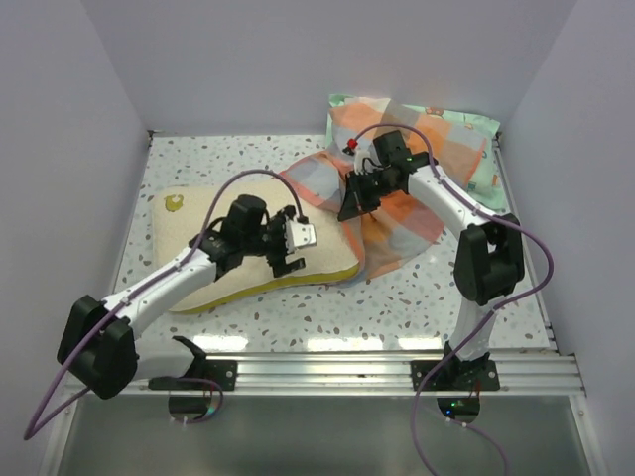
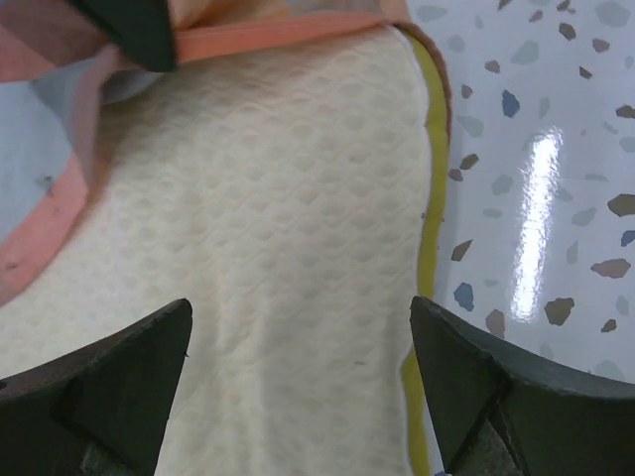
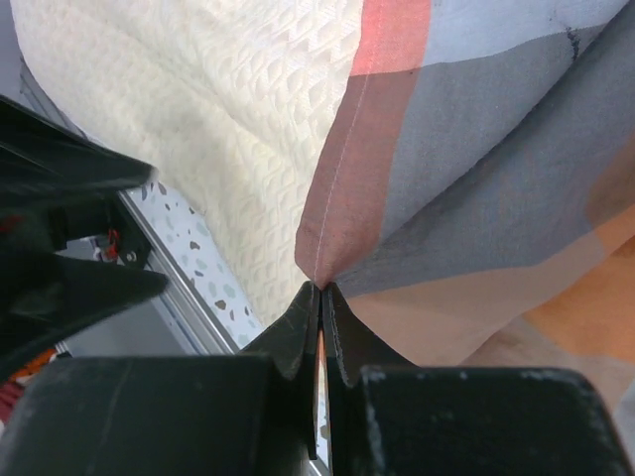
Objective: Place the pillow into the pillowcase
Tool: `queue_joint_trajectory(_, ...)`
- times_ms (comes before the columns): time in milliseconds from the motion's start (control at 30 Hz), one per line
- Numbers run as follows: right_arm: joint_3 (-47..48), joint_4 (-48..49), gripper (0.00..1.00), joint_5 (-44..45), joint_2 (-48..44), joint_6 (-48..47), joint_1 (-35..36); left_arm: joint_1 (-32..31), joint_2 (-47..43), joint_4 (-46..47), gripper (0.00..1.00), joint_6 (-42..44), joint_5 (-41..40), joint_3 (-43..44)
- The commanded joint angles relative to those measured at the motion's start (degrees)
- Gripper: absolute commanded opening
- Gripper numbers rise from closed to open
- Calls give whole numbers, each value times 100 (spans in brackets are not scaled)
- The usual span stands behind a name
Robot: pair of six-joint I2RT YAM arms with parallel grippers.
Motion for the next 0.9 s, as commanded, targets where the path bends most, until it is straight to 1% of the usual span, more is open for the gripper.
queue_joint_trajectory(0, -40, 227, 0, -151, -96, 204, 24, -592, 265, 1161, 94, 259, -493, -711)
queue_joint_trajectory(33, -67, 192, 0, -142, -87, 169, 32, -784, 318, 1355, 95, 312, -798, -817)
queue_joint_trajectory(67, -84, 140, 0, -134, -87, 134, 24, -873, 501, 1478, 96, 434, -896, -966)
queue_joint_trajectory(100, -137, 9, 4, -125, -96, 99, 24, -944, 624, 1602, 96, 557, -1158, -1011)
queue_joint_trajectory(133, -163, -89, 13, -90, -104, -41, 15, -979, 765, 1794, 96, 593, -1213, -1020)
queue_joint_trajectory(167, -198, -237, 26, -11, -122, -155, 6, -988, 1097, 1787, 95, 629, -1248, -968)
queue_joint_trajectory(200, -234, -526, 49, 216, -226, -278, -20, -997, 1283, 1700, 81, 638, -1301, -880)
queue_joint_trajectory(233, -277, -659, 58, 340, -306, -497, -64, -988, 1459, 1699, 72, 577, -1389, -784)
queue_joint_trajectory(267, -347, -739, 66, 480, -402, -560, -204, -988, 1748, 1456, 63, 515, -1398, -556)
queue_joint_trajectory(300, -566, -844, 72, 717, -647, -560, -292, -962, 1846, 1323, 46, 375, -1363, -458)
queue_joint_trajectory(367, -900, -941, 72, 929, -851, -832, -468, -857, 1935, 1313, 30, 260, -1118, -361)
queue_joint_trajectory(433, -1138, -1056, 71, 1149, -1079, -981, -495, -813, 1944, 1304, 24, 190, -925, -326)
queue_joint_trajectory(500, -1471, -1039, 70, 1027, -1124, -1044, -486, -804, 1944, 1278, 24, 128, -897, -308)
queue_joint_trajectory(567, -1631, -978, 70, 729, -1098, -1035, -486, -786, 1970, 1242, 24, 93, -871, -273)
queue_joint_trajectory(667, -1877, -697, 71, 325, -992, -877, -477, -742, 2014, 1208, 25, -39, -854, -212)
queue_joint_trajectory(800, -1956, -214, 72, 227, -913, -631, -425, -681, 2076, 1155, 26, -258, -819, -132)
queue_joint_trajectory(833, -1957, -178, 71, 227, -870, -631, -390, -655, 2102, 1146, 27, -302, -809, -98)
queue_joint_trajectory(867, -1957, -108, 66, 314, -791, -631, -311, -654, 2111, 1146, 27, -346, -818, -88)
